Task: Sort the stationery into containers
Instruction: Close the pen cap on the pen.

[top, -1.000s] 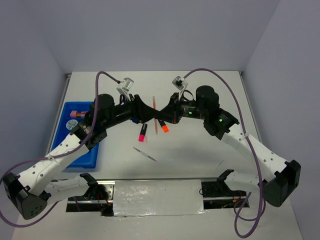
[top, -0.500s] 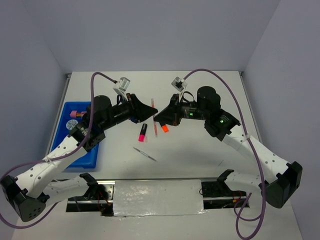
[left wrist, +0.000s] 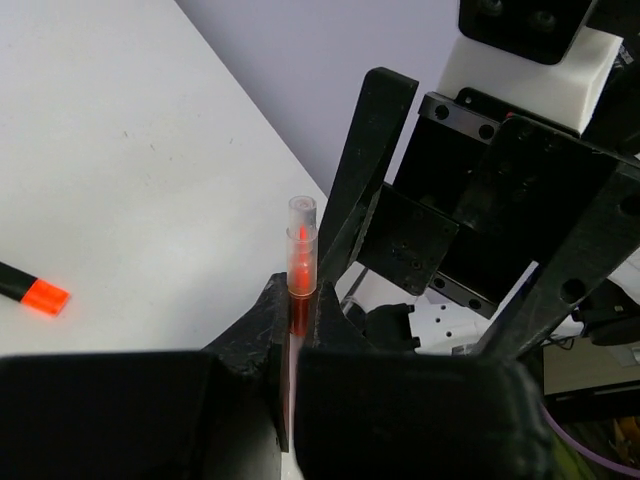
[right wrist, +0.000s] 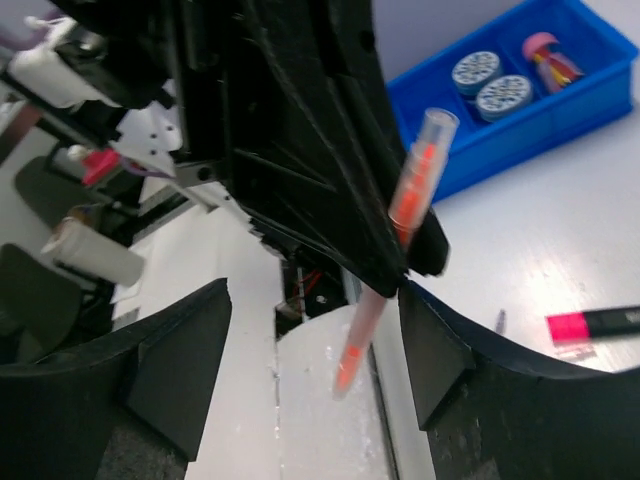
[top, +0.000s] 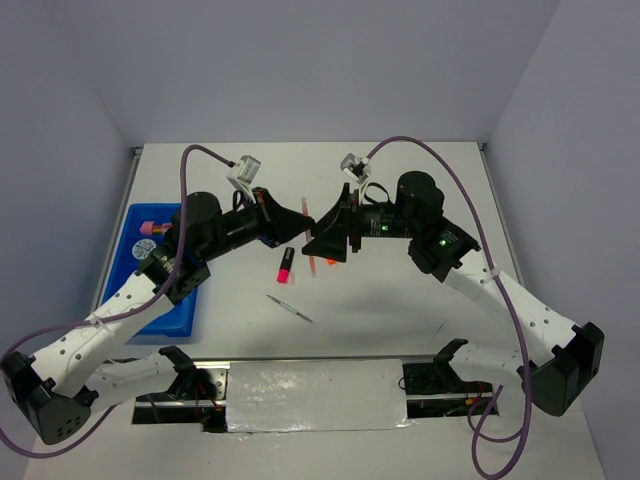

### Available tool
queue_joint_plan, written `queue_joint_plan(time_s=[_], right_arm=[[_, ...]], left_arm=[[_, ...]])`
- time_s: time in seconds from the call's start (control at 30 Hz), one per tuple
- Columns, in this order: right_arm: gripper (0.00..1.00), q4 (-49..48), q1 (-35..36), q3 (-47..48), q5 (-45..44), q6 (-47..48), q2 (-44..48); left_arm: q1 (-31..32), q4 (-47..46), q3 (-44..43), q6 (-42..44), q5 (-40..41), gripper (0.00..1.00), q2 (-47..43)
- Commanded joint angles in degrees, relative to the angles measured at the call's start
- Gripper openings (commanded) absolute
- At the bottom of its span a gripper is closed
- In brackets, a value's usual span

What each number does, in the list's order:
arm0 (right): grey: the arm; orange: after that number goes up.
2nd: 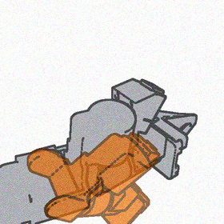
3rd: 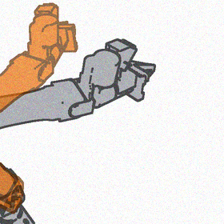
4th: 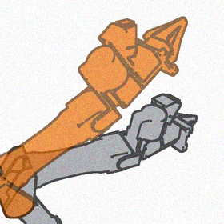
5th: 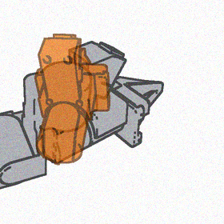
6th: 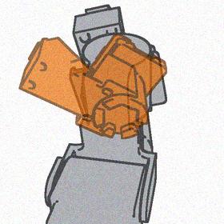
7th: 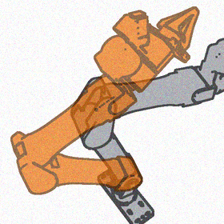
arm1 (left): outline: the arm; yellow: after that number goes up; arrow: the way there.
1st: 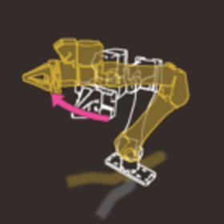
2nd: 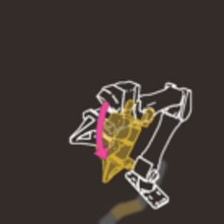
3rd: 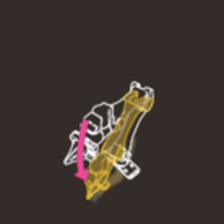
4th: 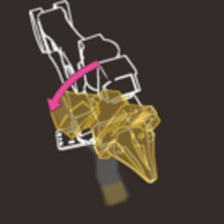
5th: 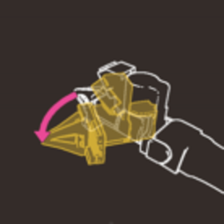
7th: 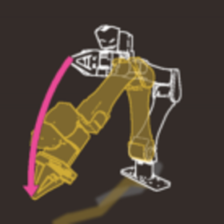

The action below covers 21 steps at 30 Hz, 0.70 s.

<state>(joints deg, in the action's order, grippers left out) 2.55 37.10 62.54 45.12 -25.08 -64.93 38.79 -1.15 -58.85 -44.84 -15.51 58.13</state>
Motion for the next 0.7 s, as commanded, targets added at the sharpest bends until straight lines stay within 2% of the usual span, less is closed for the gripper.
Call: queue_joint_plan(time_s=[0.0,0.23,0.3,0.33,0.37,0.47,0.5,0.53,0.6,0.63,0.67], right_arm=[[0.75,-7.64,-0.1,-0.23,7.34,-2.16,-0.72],[0.62,-8.96,-0.01,0.82,7.08,-2.78,-1.96],[0.54,-7.82,0.16,1.35,6.91,-2.34,-2.57],[0.48,-7.73,0.16,1.35,6.82,-2.25,-2.75],[0.26,-8.43,0.08,1.09,6.65,-2.78,-2.75],[0.0,-8.7,0.16,0.74,6.2,-3.3,-2.84],[0.0,-8.61,0.16,0.82,6.2,-3.39,-2.84],[0.0,-8.52,0.16,0.91,5.86,-3.4,-2.75],[0.0,-7.3,0.16,1.17,5.42,-2.78,-2.49],[0.0,-6.07,0.16,1.35,4.8,-2.0,-2.31],[0.0,-5.45,0.16,1.61,4.54,-1.64,-2.31]], left_arm=[[0.15,-2.98,-2.93,2.12,-3.56,0.0,-0.91],[0.15,-5.88,-3.73,1.77,-6.46,0.0,-1.17],[0.06,-6.85,-3.73,1.42,-6.81,0.0,-1.18],[0.06,-6.94,-3.82,1.25,-6.82,0.0,-1.18],[0.15,-7.11,-3.9,1.07,-6.9,0.0,-1.18],[0.06,-7.38,-4.43,1.07,-7.17,0.05,-1.0],[0.15,-6.94,-4.52,1.24,-6.99,0.09,-1.09],[0.15,-6.42,-5.04,1.51,-6.12,0.29,-1.17],[0.15,-4.49,-6.01,2.64,-5.24,0.57,-1.61],[0.15,-3.35,-6.54,3.17,-4.19,0.78,-1.7],[0.15,-2.29,-7.15,3.79,-3.66,0.89,-1.7]])
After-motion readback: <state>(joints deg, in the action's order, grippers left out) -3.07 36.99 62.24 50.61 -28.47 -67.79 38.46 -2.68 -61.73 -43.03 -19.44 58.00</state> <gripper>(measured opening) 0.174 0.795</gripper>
